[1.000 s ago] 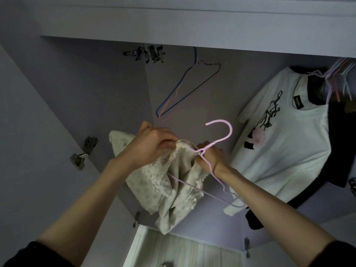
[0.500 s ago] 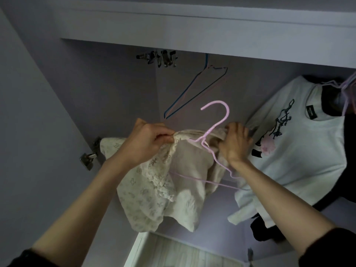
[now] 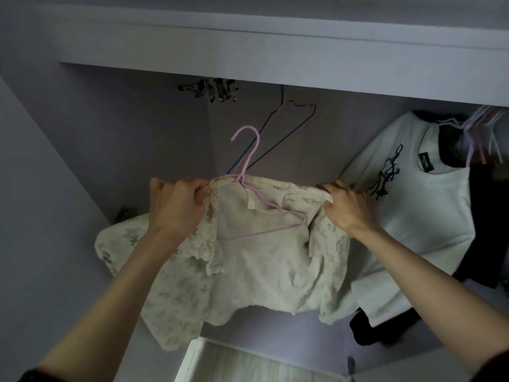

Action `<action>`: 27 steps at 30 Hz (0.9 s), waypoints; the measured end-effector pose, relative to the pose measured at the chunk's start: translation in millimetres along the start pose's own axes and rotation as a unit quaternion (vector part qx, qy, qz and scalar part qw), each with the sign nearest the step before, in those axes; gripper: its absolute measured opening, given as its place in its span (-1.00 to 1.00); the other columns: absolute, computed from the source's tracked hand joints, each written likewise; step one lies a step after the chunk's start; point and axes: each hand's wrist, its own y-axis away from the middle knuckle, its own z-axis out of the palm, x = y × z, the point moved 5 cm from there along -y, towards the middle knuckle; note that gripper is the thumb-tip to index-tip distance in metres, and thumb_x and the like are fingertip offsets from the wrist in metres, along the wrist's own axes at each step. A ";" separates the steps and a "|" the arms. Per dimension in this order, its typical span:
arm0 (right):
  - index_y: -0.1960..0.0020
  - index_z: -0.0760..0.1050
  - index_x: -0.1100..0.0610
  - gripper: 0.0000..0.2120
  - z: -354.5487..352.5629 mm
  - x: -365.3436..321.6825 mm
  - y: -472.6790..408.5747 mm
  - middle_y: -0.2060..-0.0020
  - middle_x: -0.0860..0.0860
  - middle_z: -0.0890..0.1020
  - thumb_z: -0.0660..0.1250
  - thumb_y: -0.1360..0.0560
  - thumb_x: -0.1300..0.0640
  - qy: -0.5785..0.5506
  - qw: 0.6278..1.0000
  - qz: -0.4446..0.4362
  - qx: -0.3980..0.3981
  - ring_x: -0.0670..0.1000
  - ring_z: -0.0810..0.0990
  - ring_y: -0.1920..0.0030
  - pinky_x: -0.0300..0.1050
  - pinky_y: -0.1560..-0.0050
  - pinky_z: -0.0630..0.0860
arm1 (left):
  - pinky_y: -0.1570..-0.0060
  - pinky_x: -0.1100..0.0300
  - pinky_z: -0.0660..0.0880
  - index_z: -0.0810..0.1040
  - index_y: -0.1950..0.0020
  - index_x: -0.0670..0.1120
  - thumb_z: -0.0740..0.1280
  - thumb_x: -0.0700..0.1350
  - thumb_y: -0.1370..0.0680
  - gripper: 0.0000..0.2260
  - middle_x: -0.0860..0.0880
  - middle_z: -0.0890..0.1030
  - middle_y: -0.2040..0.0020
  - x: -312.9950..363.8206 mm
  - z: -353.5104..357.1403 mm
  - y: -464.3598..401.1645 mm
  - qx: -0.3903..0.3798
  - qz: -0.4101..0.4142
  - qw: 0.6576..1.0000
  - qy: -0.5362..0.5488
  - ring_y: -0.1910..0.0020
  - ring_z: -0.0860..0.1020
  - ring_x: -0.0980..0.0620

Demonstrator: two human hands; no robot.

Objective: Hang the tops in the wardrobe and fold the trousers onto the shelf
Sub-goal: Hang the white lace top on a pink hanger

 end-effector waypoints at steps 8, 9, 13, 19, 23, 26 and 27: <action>-0.20 0.56 0.02 -0.65 -13.1 10.1 4.1 -0.15 0.06 0.59 0.24 -0.47 0.24 -0.038 0.999 0.000 0.022 0.15 0.59 -0.06 -0.07 -0.08 0.42 | 0.07 0.11 0.08 0.63 0.10 -0.01 0.19 -0.10 -0.58 -0.78 -0.06 0.68 0.19 4.8 22.8 2.8 -0.056 0.022 0.990 -0.127 0.23 0.57 -0.12; -0.20 0.57 0.01 -0.63 -21.0 10.8 4.2 -0.12 0.06 0.60 0.27 -0.44 0.25 -0.065 0.996 -0.006 0.065 0.14 0.60 -0.03 -0.05 -0.10 0.46 | 0.03 0.10 0.08 0.63 0.06 0.01 0.16 -0.09 -0.59 -0.76 -0.04 0.68 0.15 2.8 28.6 5.8 -0.082 0.015 0.985 -0.151 0.17 0.59 -0.09; -0.18 0.59 0.00 -0.61 -37.9 4.9 9.3 -0.07 0.00 0.63 0.28 -0.41 0.28 -0.105 0.986 -0.043 0.120 0.10 0.63 0.06 -0.12 0.00 0.49 | 0.05 0.05 0.12 0.65 0.20 -0.10 0.22 -0.17 -0.51 -0.78 -0.17 0.65 0.34 6.1 31.2 10.5 -0.080 0.009 0.986 -0.143 0.31 0.59 -0.16; 0.04 0.56 0.13 -0.82 -14.2 -8.8 24.1 0.34 0.00 0.55 0.21 -0.47 0.28 -0.089 0.992 -0.028 -0.088 0.08 0.55 0.29 -0.18 0.38 0.32 | 0.16 0.05 0.12 0.54 0.41 -0.16 0.36 -0.29 -0.38 -0.84 -0.19 0.54 0.50 21.6 25.4 3.2 -0.019 0.006 0.995 -0.096 0.55 0.47 -0.15; -0.05 0.61 0.01 -0.68 -40.8 -11.6 26.9 0.41 -0.03 0.56 0.20 -0.47 0.31 -0.263 0.962 0.022 0.074 -0.07 0.43 0.52 -0.22 0.49 0.31 | 0.05 0.07 0.12 0.60 0.24 -0.12 0.30 -0.21 -0.52 -0.84 -0.17 0.63 0.36 16.7 42.7 9.4 -0.061 -0.022 0.994 -0.094 0.41 0.53 -0.17; -0.30 0.48 0.07 -0.67 -20.2 -26.5 43.3 0.00 -0.01 0.65 0.26 -0.55 0.10 -0.224 0.948 -0.047 -0.221 -0.08 0.63 0.11 -0.21 0.13 0.56 | 0.01 0.07 0.13 0.61 0.19 -0.12 0.27 -0.18 -0.55 -0.83 -0.18 0.65 0.30 9.2 40.4 6.1 -0.023 -0.048 0.998 -0.046 0.32 0.57 -0.18; -0.34 0.46 0.00 -0.63 -9.9 -27.5 53.0 -0.13 -0.09 0.61 0.26 -0.55 -0.03 -0.173 0.930 -0.069 -0.318 -0.08 0.60 -0.08 -0.15 -0.10 0.53 | 0.02 0.07 0.13 0.63 0.17 -0.13 0.29 -0.20 -0.54 -0.85 -0.18 0.66 0.26 9.2 37.5 4.1 -0.010 -0.049 0.999 -0.020 0.31 0.58 -0.19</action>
